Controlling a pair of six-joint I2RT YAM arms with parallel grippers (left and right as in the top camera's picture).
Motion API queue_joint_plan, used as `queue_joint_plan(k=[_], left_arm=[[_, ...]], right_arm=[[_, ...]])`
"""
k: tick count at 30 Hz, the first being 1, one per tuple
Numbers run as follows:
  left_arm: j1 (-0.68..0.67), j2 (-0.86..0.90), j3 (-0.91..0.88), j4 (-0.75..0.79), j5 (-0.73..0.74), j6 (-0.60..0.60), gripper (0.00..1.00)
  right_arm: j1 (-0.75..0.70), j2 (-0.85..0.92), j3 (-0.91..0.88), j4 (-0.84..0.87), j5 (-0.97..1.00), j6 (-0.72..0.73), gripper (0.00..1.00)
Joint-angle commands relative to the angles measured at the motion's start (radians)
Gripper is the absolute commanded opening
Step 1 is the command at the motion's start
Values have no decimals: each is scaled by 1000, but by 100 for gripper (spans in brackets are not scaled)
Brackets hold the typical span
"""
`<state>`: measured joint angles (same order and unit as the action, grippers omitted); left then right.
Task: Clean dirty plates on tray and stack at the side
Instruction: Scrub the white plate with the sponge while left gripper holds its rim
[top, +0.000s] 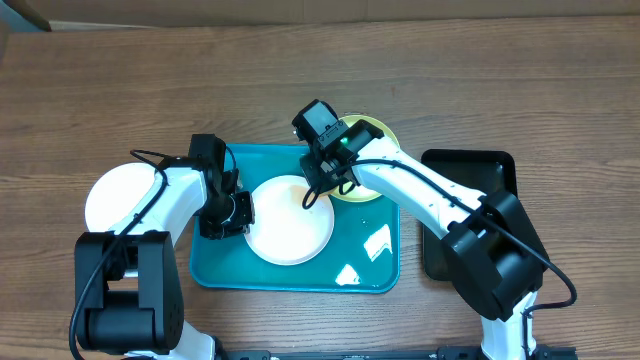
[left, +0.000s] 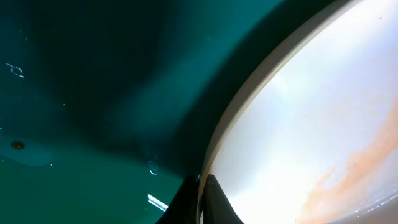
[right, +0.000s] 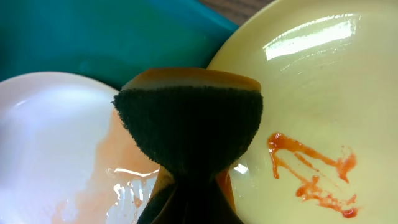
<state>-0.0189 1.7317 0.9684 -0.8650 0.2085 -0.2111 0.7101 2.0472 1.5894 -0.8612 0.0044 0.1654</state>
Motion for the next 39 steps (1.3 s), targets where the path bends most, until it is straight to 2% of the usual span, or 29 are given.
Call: queue_joint_plan(k=[1, 13, 21, 25, 29, 33, 39], left_arm=[[5, 9, -7, 5, -32, -6, 4], [5, 9, -7, 5, -31, -6, 4], [5, 9, -7, 2, -31, -6, 4], [5, 9, -7, 2, -31, -6, 4], [5, 9, -7, 4, -24, -6, 4], [5, 9, -7, 6, -24, -6, 4], [5, 9, -7, 6, -24, -6, 4]], right_arm=[[20, 9, -2, -13, -80, 11, 4], [92, 17, -19, 2, -118, 11, 4], [92, 75, -19, -12, -114, 11, 4], [80, 90, -19, -35, -40, 36, 4], [49, 89, -18, -99, 87, 128, 4], [6, 52, -10, -165, 89, 129, 4], [-1, -88, -10, -166, 148, 187, 4]])
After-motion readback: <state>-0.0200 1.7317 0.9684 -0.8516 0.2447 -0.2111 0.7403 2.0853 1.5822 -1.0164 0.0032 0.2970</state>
